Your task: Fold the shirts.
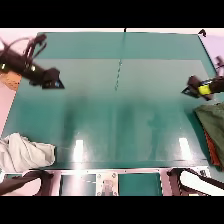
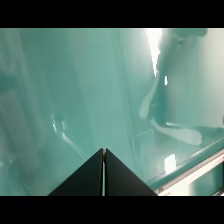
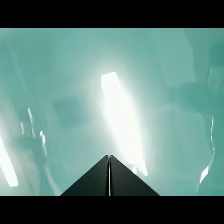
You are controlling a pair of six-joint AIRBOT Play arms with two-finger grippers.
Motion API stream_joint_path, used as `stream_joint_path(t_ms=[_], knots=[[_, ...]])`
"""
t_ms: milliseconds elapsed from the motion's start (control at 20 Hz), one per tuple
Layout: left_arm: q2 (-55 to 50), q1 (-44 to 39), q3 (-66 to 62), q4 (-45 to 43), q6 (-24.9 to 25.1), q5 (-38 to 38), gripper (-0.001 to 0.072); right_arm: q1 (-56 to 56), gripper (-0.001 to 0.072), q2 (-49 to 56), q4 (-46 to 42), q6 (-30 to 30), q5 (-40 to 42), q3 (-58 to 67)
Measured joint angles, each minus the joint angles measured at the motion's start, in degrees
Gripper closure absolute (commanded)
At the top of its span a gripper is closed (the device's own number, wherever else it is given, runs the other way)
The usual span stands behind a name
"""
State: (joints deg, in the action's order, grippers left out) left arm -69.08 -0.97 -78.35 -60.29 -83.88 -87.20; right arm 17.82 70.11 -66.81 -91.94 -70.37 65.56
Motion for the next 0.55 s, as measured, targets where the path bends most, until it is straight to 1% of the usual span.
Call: stream_joint_path(t_ms=[100, 200, 350, 550], knots=[[6.47, -0.02, 8.31, -1.62, -1.11, 1.88, 0.0686, -3.04, 0.0696, -0.22, 0.13, 1.27, 1.33, -2.27], [10.88, -0.02, 13.68, -3.41, -1.88, 2.86, 0.0686, -4.94, 0.0696, -0.35, 0.26, 2.12, 2.25, -3.48], [13.92, -0.02, 17.42, -5.03, -2.49, 3.69, 0.0686, -6.23, 0.0696, -0.42, 0.33, 2.62, 2.89, -4.33], [15.21, -0.02, 19.06, -5.86, -2.78, 4.04, 0.0686, -6.78, 0.0696, -0.42, 0.35, 2.97, 3.19, -4.70]])
